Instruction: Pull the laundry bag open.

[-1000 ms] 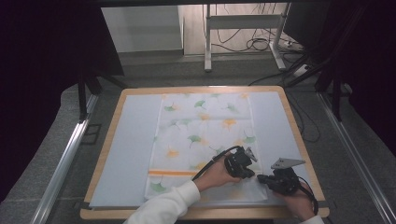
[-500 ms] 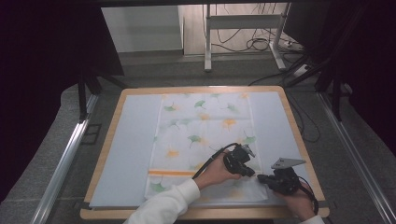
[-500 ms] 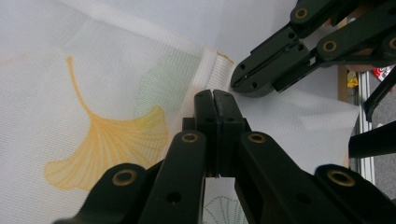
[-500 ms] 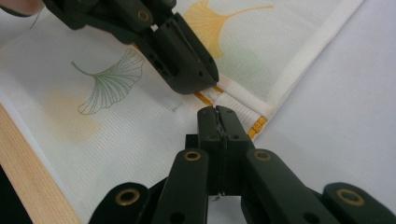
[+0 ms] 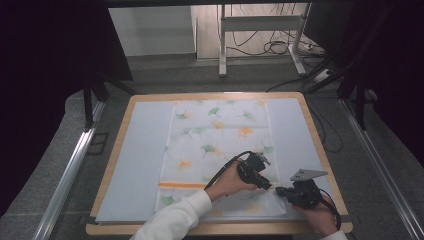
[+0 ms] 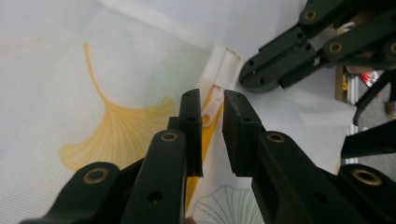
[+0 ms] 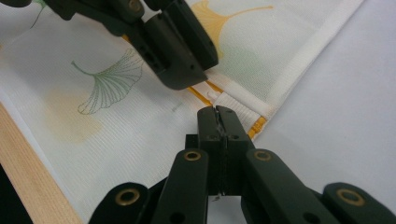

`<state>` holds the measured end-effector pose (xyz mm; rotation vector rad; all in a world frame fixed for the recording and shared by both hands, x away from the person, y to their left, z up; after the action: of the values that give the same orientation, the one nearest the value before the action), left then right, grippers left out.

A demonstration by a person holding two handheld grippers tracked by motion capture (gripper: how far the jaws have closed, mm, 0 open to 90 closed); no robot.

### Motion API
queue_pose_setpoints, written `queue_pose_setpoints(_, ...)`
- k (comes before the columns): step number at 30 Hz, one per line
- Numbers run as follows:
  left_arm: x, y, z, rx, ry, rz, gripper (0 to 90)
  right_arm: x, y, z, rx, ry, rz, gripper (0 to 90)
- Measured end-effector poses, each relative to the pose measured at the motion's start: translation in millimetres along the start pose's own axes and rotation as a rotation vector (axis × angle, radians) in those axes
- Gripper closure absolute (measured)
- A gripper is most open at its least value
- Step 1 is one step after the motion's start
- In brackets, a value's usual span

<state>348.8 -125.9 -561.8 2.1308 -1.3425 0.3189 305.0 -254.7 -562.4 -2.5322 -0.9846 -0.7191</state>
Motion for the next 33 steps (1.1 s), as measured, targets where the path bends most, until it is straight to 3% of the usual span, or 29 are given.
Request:
queue_pose_setpoints(6, 0.3, 3.1, 1.9, -0.021, -0.002, 0.0, 76.3, 0.0, 0.0, 0.1, 0.0, -0.001, 0.0, 88.5)
queue_pose_setpoints(8, -0.4, 4.5, 3.3, -0.037, -0.022, 0.017, 77.2, 0.0, 0.1, 0.1, 0.0, 0.0, 0.0, 88.5)
queue_pose_setpoints(14, 3.4, 9.5, 5.6, 0.013, -0.041, 0.072, 78.4, 0.1, 0.0, 0.3, -0.001, -0.001, 0.002, 88.6)
queue_pose_setpoints(20, 6.7, 17.0, 7.4, 0.125, -0.117, 0.182, 76.4, -0.1, 0.1, 0.3, -0.002, -0.003, 0.004, 88.5)
queue_pose_setpoints(23, 9.5, 17.8, 8.2, 0.178, -0.155, 0.224, 84.3, 0.0, -0.5, 0.2, -0.004, -0.003, 0.005, 88.5)
queue_pose_setpoints(33, 11.3, 17.9, 8.5, 0.183, -0.164, 0.22, 89.0, 0.0, -0.4, 0.3, -0.004, -0.003, 0.005, 88.5)
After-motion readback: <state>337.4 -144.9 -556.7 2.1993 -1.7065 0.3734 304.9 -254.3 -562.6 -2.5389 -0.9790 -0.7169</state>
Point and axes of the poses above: each handheld gripper's, and its own axes: z roughly forward along the jaws, x roughly out of its top, y roughly to its right, the point moved 6 cm from there along z, roughly forward along the jaws, and after that the axes turned 7 degrees about -y, right-handed, at the moved point
